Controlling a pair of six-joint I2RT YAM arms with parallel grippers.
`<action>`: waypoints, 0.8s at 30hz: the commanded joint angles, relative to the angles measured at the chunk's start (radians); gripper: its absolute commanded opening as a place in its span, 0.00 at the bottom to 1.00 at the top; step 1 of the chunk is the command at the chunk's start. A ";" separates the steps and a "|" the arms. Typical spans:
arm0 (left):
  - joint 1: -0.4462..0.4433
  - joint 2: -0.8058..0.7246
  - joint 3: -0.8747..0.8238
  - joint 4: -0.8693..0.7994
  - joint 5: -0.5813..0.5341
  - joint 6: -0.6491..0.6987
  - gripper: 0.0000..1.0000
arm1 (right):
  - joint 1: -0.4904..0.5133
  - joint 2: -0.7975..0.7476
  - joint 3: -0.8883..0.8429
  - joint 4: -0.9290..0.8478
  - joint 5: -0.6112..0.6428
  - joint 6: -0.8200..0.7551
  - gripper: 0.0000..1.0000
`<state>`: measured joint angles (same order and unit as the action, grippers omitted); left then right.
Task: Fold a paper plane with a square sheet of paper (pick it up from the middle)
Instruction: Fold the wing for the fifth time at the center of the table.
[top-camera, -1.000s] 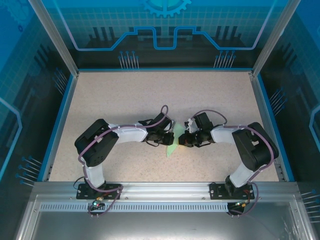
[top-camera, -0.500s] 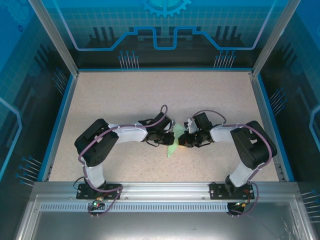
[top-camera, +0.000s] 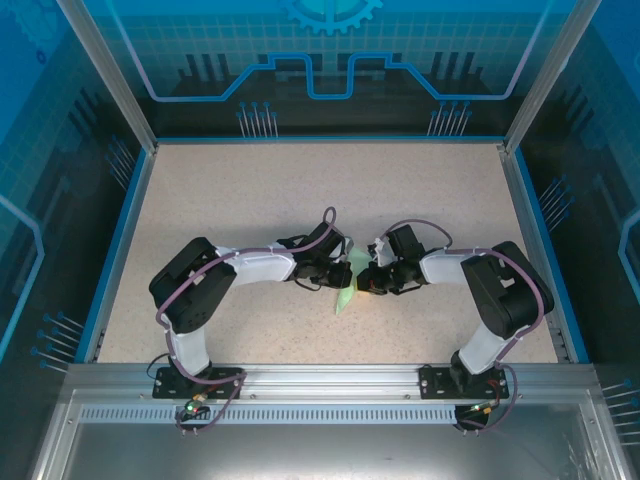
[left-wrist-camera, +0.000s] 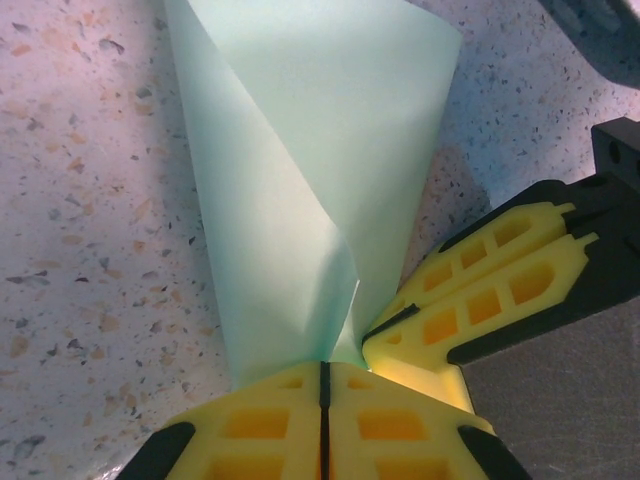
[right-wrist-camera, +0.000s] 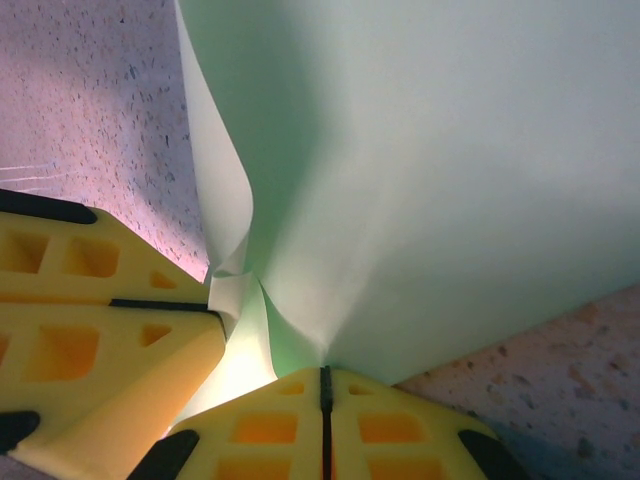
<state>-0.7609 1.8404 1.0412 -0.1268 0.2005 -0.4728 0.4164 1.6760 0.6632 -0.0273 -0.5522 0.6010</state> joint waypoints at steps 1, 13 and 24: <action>0.005 -0.011 0.026 -0.021 0.031 -0.020 0.09 | -0.009 0.012 0.007 -0.064 0.052 -0.017 0.08; 0.040 -0.077 -0.002 -0.013 0.004 -0.052 0.12 | -0.010 -0.021 0.019 -0.092 0.051 -0.023 0.08; 0.040 -0.091 -0.030 -0.060 -0.011 -0.034 0.40 | -0.010 0.002 0.024 -0.088 0.054 -0.021 0.08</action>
<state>-0.7246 1.7828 1.0355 -0.1501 0.1989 -0.5148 0.4164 1.6627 0.6697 -0.0643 -0.5308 0.5968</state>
